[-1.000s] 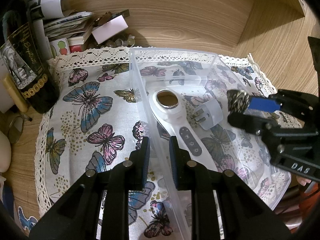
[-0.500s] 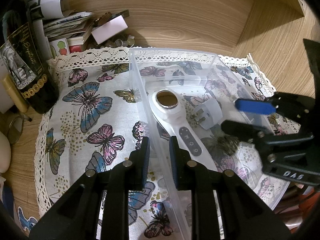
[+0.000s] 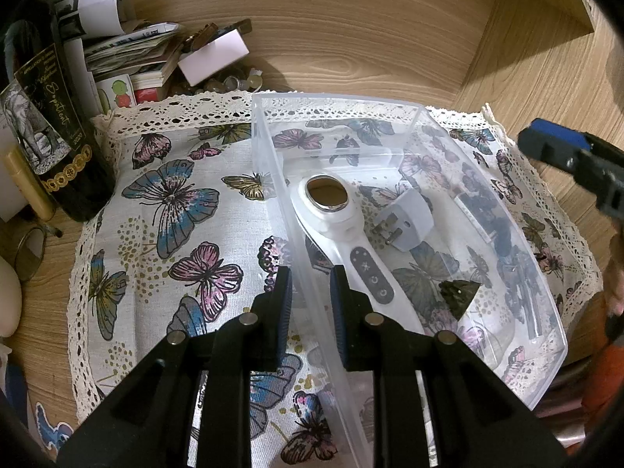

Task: Organize rigid objects
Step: 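Grasp the small dark bottle with the right tool and lift it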

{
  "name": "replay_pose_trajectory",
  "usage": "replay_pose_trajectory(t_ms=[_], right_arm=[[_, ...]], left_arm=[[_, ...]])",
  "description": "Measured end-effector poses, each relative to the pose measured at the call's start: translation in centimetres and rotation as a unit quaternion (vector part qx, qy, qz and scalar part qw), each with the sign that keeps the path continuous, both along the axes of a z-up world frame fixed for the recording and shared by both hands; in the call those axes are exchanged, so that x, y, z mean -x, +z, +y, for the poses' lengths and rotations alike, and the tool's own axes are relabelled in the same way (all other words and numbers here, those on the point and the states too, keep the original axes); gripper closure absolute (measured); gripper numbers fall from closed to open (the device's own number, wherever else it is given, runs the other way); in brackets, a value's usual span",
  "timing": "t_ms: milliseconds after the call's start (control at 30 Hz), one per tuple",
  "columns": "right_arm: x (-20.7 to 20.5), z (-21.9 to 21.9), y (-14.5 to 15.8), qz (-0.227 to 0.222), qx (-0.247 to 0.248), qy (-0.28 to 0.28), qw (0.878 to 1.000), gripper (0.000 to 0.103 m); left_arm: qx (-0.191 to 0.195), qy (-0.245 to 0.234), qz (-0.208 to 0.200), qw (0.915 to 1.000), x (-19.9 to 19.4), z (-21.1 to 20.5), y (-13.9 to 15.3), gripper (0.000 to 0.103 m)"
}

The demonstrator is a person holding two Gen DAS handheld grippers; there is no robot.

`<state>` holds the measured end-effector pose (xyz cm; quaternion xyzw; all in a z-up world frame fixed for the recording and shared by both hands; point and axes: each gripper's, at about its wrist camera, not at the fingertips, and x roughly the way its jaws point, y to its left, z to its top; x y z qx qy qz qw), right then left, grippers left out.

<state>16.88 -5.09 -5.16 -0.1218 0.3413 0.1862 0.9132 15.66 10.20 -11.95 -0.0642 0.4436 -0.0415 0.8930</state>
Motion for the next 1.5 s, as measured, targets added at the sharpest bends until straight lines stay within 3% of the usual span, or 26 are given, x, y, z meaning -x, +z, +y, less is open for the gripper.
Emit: replay_pose_trajectory(t_ms=[200,400,467,533,767,1500], right_arm=[[-1.5,-3.5,-1.5,0.02,-0.006,-0.057,0.998,0.046],[-3.0,-5.3,-5.0,0.082,-0.016,-0.079,0.993,0.046],[-3.2,-5.4,-6.1,0.099,-0.019,-0.077,0.992,0.051],[-3.3,-5.2,-7.1,0.116,-0.019,-0.071,0.991,0.063],[-3.2,-3.8,-9.3,0.141,-0.002,-0.045,0.989,0.084],[-4.8,-3.0,-10.2,0.131,0.017,-0.055,0.99,0.081]], left_arm=[[-0.001,-0.001,0.0,1.0,0.0,0.0,0.0,0.084],[0.0,-0.001,0.0,1.0,0.0,0.0,0.0,0.084],[0.0,0.0,0.001,1.0,0.0,0.0,0.0,0.084],[0.0,0.0,0.001,1.0,0.0,0.0,0.0,0.084],[-0.002,-0.001,0.001,1.0,0.0,0.0,-0.1,0.084],[-0.002,0.0,0.001,1.0,0.1,0.2,-0.1,0.084]])
